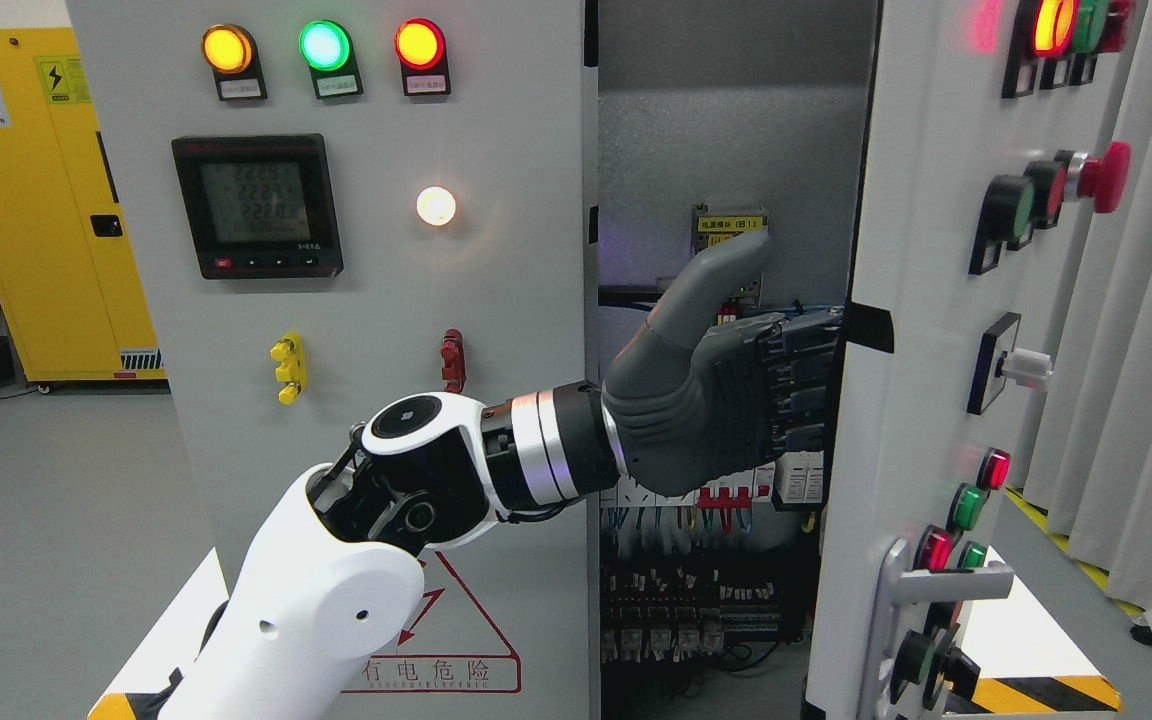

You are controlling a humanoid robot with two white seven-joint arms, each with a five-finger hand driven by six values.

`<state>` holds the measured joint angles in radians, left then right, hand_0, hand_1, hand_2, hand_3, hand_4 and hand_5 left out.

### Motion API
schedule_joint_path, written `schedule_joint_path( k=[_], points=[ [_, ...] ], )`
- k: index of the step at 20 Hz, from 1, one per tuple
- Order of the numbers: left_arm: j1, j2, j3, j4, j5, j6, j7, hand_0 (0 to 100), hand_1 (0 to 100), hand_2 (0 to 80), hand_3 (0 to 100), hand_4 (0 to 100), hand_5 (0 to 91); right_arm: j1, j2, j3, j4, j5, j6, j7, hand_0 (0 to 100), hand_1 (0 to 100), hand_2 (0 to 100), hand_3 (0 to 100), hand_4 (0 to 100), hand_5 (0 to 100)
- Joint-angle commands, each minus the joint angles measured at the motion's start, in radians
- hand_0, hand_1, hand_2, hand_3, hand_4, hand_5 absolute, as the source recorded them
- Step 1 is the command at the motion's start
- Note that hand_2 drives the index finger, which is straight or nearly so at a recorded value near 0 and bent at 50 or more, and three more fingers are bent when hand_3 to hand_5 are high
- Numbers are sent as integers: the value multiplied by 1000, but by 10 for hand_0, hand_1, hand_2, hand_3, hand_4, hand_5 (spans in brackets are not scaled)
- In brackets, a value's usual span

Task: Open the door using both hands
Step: 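Push the push-button door outward with the left hand's fingers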

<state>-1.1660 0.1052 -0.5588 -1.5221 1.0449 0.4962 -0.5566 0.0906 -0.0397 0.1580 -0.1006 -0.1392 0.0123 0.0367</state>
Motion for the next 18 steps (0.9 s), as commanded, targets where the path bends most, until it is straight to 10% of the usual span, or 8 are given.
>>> schedule_joint_path(
  k=[1, 12, 18],
  points=[
    [2, -50, -9, -32, 6, 1, 49, 0, 0, 0, 0, 0, 0, 0, -3, 0, 1, 0, 0, -1, 201, 122, 0, 0, 0, 0],
    [9, -87, -43, -99, 6, 19, 75, 0, 0, 0, 0, 0, 0, 0, -6, 0, -1, 0, 0, -1, 201, 122, 0, 0, 0, 0],
    [26, -116, -87, -145, -2, 16, 190, 0, 0, 0, 0, 0, 0, 0, -8, 0, -1, 0, 0, -1, 201, 122, 0, 0, 0, 0]
  ],
)
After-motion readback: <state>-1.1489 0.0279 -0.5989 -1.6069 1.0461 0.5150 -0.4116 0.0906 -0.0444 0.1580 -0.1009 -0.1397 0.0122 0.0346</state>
